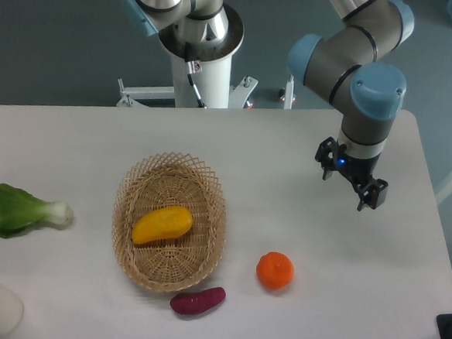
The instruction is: Pick up the mango from the basket
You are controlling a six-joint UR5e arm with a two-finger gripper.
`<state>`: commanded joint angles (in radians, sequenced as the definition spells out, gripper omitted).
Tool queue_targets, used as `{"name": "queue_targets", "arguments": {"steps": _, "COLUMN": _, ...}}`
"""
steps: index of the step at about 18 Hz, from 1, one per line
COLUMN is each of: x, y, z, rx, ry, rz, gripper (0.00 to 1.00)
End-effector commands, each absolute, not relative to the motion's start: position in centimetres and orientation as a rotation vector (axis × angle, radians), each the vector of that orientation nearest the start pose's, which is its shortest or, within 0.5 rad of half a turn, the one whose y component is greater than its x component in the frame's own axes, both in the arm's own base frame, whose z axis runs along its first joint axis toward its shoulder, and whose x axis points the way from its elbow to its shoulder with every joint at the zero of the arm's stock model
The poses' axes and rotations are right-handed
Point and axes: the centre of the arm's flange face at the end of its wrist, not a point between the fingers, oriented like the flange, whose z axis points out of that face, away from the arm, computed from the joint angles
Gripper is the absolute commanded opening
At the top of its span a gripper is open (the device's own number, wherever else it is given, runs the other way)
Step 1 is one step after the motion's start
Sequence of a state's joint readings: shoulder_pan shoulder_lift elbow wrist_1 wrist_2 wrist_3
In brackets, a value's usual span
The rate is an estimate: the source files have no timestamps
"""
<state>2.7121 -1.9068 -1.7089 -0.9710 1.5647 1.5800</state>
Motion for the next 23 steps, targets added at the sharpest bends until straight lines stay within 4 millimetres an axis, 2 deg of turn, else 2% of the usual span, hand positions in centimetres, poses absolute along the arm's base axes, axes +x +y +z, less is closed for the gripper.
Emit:
{"name": "queue_targets", "arguments": {"steps": 4, "x": -48.1, "y": 37.6, "z": 29.2, "rx": -2.998, "ry": 0.58, "rz": 0.151, "gripper": 1.0}}
{"name": "queue_targets", "arguments": {"steps": 6, "x": -47.0, "y": 38.0, "z": 28.5, "rx": -2.97, "ry": 0.558, "rz": 0.111, "gripper": 1.0}}
{"name": "queue_targets", "arguments": {"steps": 8, "x": -45.8, "y": 39.0, "z": 28.9, "rx": -2.972, "ry": 0.524, "rz": 0.113, "gripper": 1.0}}
{"name": "queue_targets", "arguments": {"steps": 13, "x": -42.5, "y": 42.7, "z": 29.0, "rx": -2.975, "ry": 0.436, "rz": 0.092, "gripper": 1.0}}
{"name": "queue_targets", "arguments": {"steps": 20, "x": -37.0, "y": 47.7, "z": 28.9, "rx": -2.976, "ry": 0.414, "rz": 0.065, "gripper": 1.0}}
{"name": "queue_targets", "arguments": {"steps": 22, "x": -36.5, "y": 48.4, "z": 29.3, "rx": -2.97, "ry": 0.403, "rz": 0.072, "gripper": 1.0}}
{"name": "queue_targets", "arguments": {"steps": 23, "x": -35.4, "y": 49.3, "z": 29.1, "rx": -2.967, "ry": 0.432, "rz": 0.066, "gripper": 1.0}}
